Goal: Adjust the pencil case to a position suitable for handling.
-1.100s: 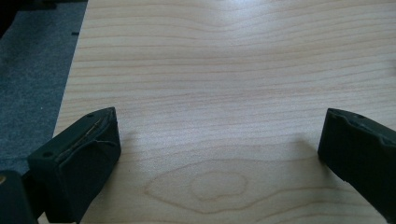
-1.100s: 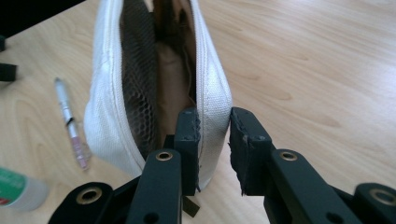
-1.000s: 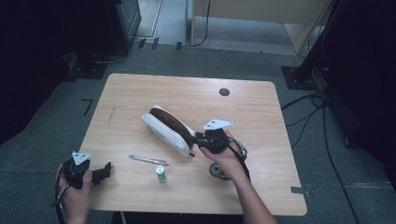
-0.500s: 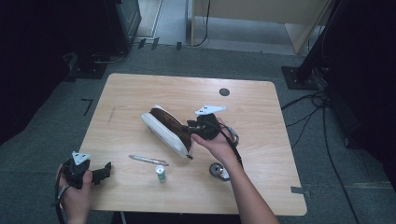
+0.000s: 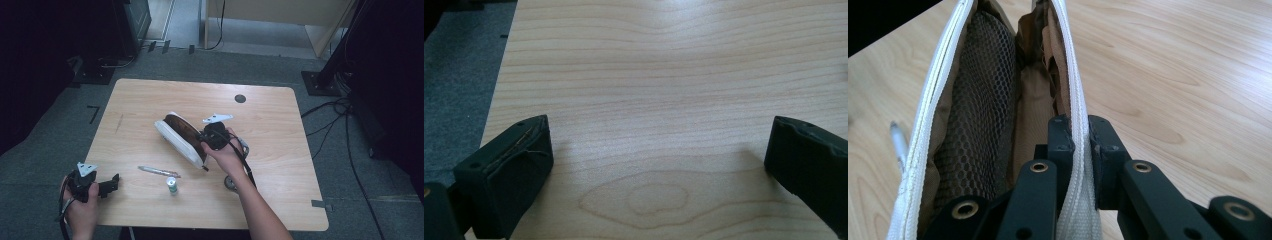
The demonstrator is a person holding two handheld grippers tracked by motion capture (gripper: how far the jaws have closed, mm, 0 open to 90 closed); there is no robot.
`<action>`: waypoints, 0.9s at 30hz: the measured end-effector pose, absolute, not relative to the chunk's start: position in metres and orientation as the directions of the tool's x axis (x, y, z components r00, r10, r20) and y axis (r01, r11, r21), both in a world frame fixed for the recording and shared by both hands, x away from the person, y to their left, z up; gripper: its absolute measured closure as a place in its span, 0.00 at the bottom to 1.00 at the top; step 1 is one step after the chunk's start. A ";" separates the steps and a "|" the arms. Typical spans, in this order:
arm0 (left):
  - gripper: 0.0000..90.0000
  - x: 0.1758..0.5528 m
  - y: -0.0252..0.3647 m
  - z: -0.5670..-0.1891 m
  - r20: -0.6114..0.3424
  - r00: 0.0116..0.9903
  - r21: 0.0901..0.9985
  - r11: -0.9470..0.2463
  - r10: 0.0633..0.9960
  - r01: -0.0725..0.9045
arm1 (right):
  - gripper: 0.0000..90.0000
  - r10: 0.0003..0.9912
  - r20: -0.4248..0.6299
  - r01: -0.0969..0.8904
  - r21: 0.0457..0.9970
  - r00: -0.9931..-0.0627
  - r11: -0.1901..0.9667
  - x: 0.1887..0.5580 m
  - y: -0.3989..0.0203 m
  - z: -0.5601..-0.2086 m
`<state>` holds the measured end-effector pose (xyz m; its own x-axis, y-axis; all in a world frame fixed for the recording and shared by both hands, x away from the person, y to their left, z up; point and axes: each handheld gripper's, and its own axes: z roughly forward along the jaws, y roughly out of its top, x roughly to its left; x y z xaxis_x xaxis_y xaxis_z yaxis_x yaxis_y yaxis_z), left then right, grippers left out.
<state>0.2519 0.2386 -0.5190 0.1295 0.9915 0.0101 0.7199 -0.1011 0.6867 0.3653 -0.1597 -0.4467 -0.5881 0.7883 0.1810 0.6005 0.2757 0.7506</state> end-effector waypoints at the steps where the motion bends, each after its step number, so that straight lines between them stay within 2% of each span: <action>1: 0.00 0.252 0.239 -0.519 0.010 0.129 0.687 -0.101 0.992 0.720 | 0.91 0.794 0.189 0.604 0.753 -0.578 0.260 0.364 -0.163 -0.448; 17: 0.00 0.252 0.238 -0.519 0.009 0.130 0.687 -0.101 0.991 0.720 | 0.91 0.876 0.220 0.640 0.758 -0.429 0.123 0.348 -0.217 -0.450; 23: 0.00 0.252 0.238 -0.519 0.009 0.130 0.687 -0.101 0.991 0.720 | 0.91 0.881 0.224 0.638 0.762 -0.417 0.109 0.343 -0.224 -0.451; 27: 0.00 0.252 0.238 -0.519 0.009 0.130 0.687 -0.101 0.991 0.720 | 0.69 0.850 0.250 0.621 0.776 -0.464 0.110 0.341 -0.228 -0.448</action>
